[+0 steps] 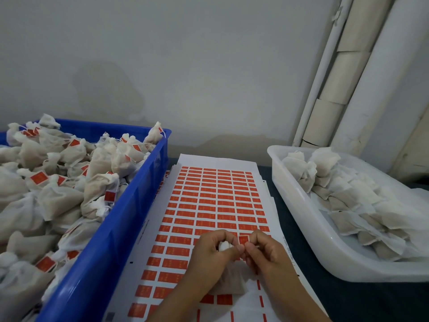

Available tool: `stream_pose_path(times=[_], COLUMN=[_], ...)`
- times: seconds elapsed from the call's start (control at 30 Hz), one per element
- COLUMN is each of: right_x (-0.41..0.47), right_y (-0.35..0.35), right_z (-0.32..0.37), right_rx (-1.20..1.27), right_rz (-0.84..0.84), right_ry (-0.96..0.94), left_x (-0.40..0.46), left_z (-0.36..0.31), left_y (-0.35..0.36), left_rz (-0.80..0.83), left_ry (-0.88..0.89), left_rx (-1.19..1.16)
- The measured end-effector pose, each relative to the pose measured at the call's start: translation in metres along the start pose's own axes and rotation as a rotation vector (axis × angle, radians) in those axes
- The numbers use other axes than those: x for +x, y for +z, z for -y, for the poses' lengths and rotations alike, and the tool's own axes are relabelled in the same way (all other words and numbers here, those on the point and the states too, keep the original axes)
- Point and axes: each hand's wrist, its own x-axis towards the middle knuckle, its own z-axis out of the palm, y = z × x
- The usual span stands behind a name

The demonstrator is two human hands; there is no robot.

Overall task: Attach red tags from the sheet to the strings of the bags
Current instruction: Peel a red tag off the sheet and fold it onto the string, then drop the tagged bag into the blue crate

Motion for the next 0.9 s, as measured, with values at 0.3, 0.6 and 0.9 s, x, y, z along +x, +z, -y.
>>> stream_pose_path(times=[0.3,0.6,0.9], right_x=[-0.006,-0.004,-0.006], right_y=[-0.001,-0.006,-0.004], right_z=[0.002,0.002,0.005], right_rx=[0.137,0.152,0.204], right_rz=[0.028,-0.012,0.035], right_ry=[0.055,0.052,0.041], left_x=[-0.001,-0.017,-0.026], left_z=[0.002,-0.021,-0.037], left_y=[0.001,-0.026,-0.031], left_rz=[-0.002,0.127,0.114], left_ry=[0.032,-0.220,-0.289], left_rx=[0.065,0.423,0.632])
